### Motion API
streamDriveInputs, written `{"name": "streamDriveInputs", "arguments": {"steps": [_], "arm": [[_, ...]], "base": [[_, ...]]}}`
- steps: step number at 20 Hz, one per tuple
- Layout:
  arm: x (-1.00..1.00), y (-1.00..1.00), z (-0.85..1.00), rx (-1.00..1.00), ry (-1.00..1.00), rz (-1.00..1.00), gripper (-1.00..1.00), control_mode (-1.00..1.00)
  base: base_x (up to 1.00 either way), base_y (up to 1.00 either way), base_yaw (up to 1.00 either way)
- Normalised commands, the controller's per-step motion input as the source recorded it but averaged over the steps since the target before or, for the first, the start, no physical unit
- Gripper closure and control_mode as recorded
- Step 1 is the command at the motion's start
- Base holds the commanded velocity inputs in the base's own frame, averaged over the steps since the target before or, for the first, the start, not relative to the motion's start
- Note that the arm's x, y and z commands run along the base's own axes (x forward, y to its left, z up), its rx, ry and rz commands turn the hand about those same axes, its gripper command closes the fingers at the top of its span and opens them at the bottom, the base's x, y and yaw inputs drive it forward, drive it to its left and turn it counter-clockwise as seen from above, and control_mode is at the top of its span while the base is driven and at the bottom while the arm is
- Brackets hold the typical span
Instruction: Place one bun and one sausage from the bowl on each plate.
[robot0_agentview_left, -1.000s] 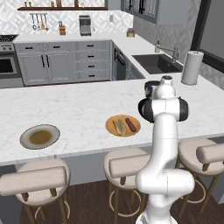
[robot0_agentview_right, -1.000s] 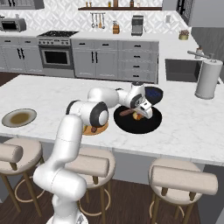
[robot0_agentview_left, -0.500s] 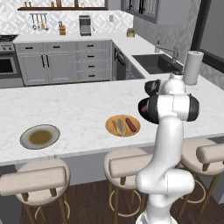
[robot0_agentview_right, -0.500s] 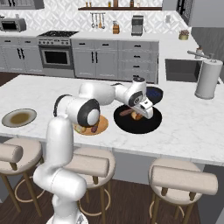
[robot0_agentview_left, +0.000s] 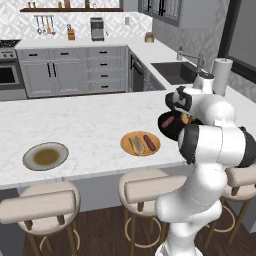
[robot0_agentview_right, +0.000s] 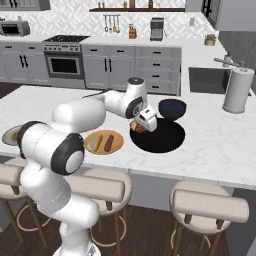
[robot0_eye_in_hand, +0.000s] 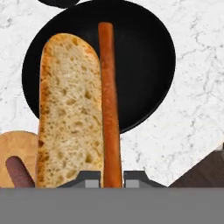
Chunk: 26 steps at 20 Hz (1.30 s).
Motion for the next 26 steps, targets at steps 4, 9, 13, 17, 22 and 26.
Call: {"name": "streamDriveInputs", "arguments": {"steps": [4,9,13,17,22,26], "arm": [[-0.75,0.62,0.68,0.0,-0.12,0.0,1.0,1.0],[0.0,0.0,0.0,0.0,0.0,0.0,1.0,1.0],[0.0,0.0,0.0,0.0,0.0,0.0,1.0,1.0],[0.0,0.0,0.0,0.0,0.0,0.0,1.0,1.0],[0.0,0.0,0.0,0.0,0.0,0.0,1.0,1.0],[0.0,0.0,0.0,0.0,0.0,0.0,1.0,1.0]], "base": [[-0.25,0.25,0.0],[-1.0,1.0,0.01],[-0.9,1.0,0.0],[-0.21,1.0,0.0],[0.2,1.0,-0.06],[0.81,1.0,-0.12]]}}
